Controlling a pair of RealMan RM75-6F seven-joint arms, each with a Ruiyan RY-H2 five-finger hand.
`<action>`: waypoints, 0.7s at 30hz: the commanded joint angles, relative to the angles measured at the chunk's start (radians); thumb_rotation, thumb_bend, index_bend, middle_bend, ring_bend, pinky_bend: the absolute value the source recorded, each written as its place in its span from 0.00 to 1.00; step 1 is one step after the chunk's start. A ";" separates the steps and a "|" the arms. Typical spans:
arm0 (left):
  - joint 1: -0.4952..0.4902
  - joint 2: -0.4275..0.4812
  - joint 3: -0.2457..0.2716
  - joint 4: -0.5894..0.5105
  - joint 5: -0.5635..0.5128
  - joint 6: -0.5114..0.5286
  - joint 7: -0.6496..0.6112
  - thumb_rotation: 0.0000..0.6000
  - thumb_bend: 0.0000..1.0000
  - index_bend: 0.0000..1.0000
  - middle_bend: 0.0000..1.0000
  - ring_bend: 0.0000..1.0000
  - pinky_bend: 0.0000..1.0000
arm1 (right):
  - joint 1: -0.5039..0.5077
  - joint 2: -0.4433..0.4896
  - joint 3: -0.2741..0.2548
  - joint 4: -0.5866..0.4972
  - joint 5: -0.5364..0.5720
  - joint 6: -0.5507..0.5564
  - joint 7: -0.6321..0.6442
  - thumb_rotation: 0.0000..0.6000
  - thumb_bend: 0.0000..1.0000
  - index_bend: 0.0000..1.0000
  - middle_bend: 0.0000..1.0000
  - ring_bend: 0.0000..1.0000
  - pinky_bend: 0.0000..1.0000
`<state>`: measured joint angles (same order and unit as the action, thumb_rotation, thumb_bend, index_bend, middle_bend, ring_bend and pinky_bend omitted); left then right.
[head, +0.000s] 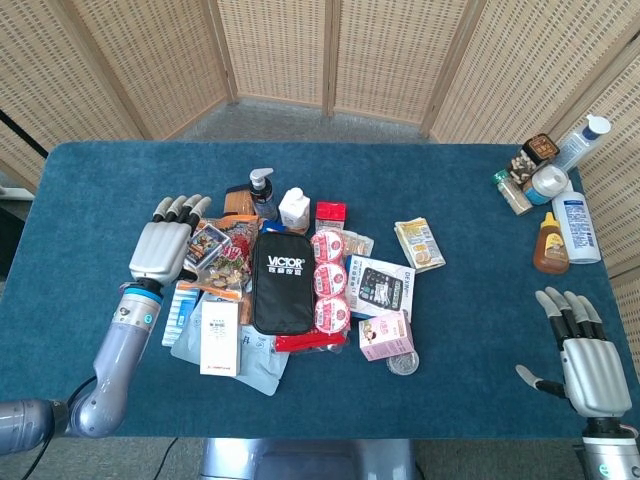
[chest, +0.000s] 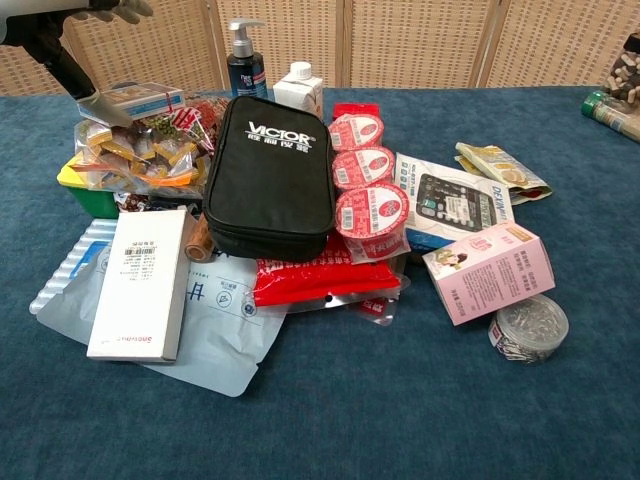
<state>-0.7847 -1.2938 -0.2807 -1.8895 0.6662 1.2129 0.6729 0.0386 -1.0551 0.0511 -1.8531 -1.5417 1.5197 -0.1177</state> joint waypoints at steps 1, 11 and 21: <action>-0.012 -0.015 0.003 0.020 -0.022 -0.005 0.003 1.00 0.00 0.00 0.00 0.00 0.00 | 0.000 0.000 -0.001 0.000 -0.002 -0.001 0.000 1.00 0.00 0.00 0.00 0.00 0.00; -0.035 -0.028 0.003 0.058 -0.047 0.022 0.025 1.00 0.00 0.00 0.00 0.00 0.00 | 0.001 0.000 0.000 0.002 0.004 -0.003 0.003 1.00 0.00 0.00 0.00 0.00 0.00; -0.041 -0.034 0.017 0.092 -0.078 -0.012 0.009 1.00 0.00 0.00 0.00 0.00 0.00 | 0.001 0.000 -0.002 -0.002 0.001 -0.005 0.001 1.00 0.00 0.00 0.00 0.00 0.00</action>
<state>-0.8235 -1.3243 -0.2658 -1.7999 0.5901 1.2034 0.6823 0.0401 -1.0554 0.0486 -1.8549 -1.5404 1.5146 -0.1163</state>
